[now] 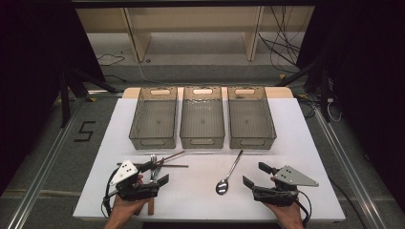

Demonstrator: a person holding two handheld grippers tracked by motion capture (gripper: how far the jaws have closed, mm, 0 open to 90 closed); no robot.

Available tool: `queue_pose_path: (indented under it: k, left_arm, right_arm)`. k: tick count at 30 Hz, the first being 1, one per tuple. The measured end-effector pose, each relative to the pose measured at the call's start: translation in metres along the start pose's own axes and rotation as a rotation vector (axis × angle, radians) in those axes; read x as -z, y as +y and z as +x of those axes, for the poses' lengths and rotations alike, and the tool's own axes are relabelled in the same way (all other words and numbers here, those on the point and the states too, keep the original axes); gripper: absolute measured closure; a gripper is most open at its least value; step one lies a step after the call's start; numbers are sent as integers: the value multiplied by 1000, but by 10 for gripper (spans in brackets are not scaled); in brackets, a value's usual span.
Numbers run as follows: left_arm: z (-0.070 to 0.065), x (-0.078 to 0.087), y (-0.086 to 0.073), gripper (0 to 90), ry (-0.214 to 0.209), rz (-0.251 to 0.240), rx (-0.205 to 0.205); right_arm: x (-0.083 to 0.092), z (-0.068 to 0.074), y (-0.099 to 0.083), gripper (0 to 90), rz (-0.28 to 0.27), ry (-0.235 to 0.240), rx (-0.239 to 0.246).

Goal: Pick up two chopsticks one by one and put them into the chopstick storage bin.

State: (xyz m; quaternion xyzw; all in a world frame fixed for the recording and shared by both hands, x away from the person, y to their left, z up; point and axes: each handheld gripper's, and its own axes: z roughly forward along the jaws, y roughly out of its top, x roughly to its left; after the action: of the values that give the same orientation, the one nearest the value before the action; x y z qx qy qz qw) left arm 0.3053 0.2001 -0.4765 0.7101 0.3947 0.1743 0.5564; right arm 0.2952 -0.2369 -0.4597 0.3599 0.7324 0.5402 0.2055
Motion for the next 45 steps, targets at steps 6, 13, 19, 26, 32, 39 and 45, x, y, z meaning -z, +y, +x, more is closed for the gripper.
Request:
queue_pose_path:
  k: [6, 13, 19, 26, 32, 39, 45]
  left_arm:
    - [2, -1, 1, 171, 11, 1, 3]
    - [3, -3, 5, 171, 46, 24, -24]
    - [9, -4, 14, 169, 66, 104, -60]
    - [26, -1, 31, 193, 90, 245, -71]
    - [39, -1, 46, 235, 150, 368, -121]
    - [53, -10, 60, 324, 142, 545, -171]
    - [57, -17, 58, 424, 125, 666, -220]
  right_arm:
    - [1, -1, 0, 243, -6, 1, -2]
    - [1, -4, -1, 248, -8, 4, -8]
    - [4, -5, 0, 252, -11, 0, -10]
    - [0, 0, 1, 252, 9, 13, 9]
    - [-1, -2, -1, 257, 16, 15, -1]
    - [-2, -1, -1, 260, 22, 18, -2]
    - [-2, -2, -2, 262, 24, 21, -5]
